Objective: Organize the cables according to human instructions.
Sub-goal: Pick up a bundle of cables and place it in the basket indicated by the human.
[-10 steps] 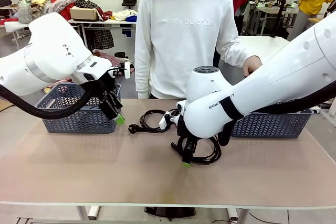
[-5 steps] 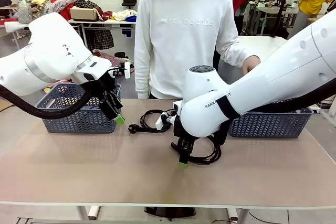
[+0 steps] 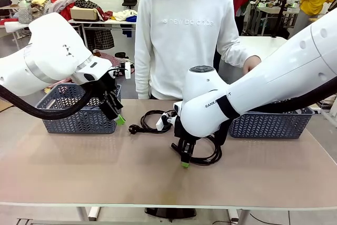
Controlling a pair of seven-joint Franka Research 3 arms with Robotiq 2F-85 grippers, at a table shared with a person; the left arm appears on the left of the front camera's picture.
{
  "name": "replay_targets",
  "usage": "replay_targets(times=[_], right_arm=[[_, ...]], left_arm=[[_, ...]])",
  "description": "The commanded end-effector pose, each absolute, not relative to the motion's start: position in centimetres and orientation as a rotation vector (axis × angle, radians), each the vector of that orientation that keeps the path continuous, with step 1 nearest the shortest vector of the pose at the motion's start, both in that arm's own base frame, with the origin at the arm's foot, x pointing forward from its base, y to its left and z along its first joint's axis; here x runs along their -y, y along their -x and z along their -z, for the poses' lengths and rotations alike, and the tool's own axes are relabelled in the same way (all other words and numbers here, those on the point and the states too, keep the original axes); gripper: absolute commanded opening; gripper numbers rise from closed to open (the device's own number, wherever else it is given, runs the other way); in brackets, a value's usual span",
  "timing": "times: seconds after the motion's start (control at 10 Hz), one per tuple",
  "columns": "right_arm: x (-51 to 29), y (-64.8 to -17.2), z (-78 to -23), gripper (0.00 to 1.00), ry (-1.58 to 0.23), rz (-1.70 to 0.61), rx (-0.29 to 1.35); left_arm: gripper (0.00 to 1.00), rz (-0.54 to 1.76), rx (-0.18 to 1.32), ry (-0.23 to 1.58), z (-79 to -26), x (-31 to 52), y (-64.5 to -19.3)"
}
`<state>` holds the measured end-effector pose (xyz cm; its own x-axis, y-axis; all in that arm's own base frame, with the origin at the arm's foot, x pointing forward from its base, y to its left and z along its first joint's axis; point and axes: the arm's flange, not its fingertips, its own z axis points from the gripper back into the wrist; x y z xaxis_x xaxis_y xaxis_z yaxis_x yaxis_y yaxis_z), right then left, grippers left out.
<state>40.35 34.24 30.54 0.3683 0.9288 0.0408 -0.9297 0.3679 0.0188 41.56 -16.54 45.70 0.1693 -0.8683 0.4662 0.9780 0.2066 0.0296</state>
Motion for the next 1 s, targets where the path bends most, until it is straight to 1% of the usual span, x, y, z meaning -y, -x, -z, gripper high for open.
replay_targets(times=[0.0, 0.1, 0.2, 0.4, 0.7, 0.9], right_arm=[[-34.8, -40.6, -30.6, 0.31, -0.029, -1.178, 0.007], [-34.8, -40.6, -30.5, 0.26, -0.030, -1.178, 0.004], [-34.8, -40.6, -30.5, 0.12, -0.031, -1.178, -0.001], [-34.6, -40.1, -31.4, 0.00, -0.035, -1.174, 0.002], [-33.9, -38.4, -33.5, 0.00, -0.087, -1.178, -0.003], [-31.5, -37.3, -37.4, 0.00, -0.098, -1.237, 0.077]], left_arm=[[1.00, 1.340, 0.426, 0.309, -45.9, 16.4, -41.7], [1.00, 1.340, 0.426, 0.309, -45.9, 16.4, -41.7], [1.00, 1.340, 0.426, 0.309, -45.9, 16.4, -41.7], [1.00, 1.340, 0.426, 0.309, -45.9, 16.4, -41.7], [1.00, 1.340, 0.426, 0.309, -45.9, 16.4, -41.7], [1.00, 1.340, 0.426, 0.309, -45.9, 16.4, -41.7]])
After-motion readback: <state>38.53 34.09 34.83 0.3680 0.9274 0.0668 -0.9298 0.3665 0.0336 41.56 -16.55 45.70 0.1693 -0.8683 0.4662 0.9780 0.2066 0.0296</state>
